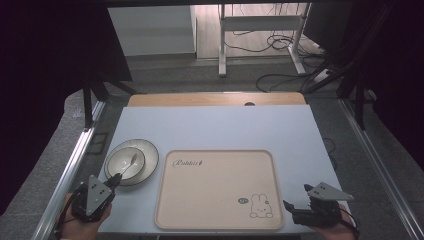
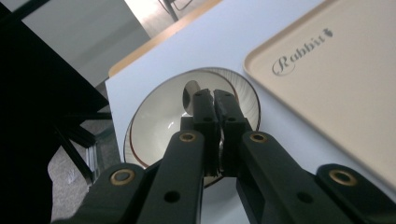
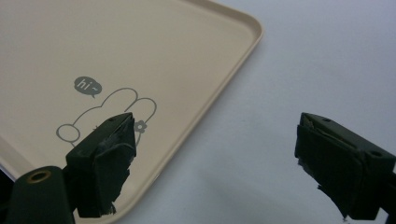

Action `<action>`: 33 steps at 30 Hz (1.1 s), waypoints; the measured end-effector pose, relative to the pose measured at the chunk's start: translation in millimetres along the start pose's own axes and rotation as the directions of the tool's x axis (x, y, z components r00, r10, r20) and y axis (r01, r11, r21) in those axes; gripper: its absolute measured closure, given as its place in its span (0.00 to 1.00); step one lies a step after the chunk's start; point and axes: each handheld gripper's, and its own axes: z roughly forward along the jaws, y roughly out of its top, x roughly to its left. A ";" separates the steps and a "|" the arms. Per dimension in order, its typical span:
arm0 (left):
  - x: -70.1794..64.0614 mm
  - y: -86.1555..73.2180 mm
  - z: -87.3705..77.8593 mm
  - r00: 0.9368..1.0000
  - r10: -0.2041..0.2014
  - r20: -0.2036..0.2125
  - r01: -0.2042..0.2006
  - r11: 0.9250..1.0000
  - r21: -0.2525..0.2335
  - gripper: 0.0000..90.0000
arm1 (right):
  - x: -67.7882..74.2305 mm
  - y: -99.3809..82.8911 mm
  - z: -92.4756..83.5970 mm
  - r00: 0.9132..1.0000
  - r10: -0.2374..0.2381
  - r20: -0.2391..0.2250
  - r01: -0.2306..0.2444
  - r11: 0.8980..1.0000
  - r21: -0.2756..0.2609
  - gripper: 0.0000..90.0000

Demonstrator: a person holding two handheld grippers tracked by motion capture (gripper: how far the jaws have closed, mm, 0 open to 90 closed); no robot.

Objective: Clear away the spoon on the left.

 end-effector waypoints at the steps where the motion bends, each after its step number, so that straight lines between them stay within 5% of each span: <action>1: 0.0 1.5 -1.5 1.000 0.000 0.002 0.000 1.000 -0.006 1.00 | -0.1 0.0 0.0 1.000 0.001 0.000 -0.001 1.000 0.000 0.14; 16: -1.9 11.7 -12.9 0.999 -0.024 0.025 0.026 0.996 -0.086 1.00 | -0.2 -0.4 0.6 1.000 -0.001 -0.001 0.001 1.000 0.005 0.14; 33: -17.0 37.3 -8.2 0.996 0.020 0.092 -0.005 0.987 -0.161 1.00 | -0.3 -0.2 0.6 1.000 -0.001 0.001 0.001 1.000 0.005 0.14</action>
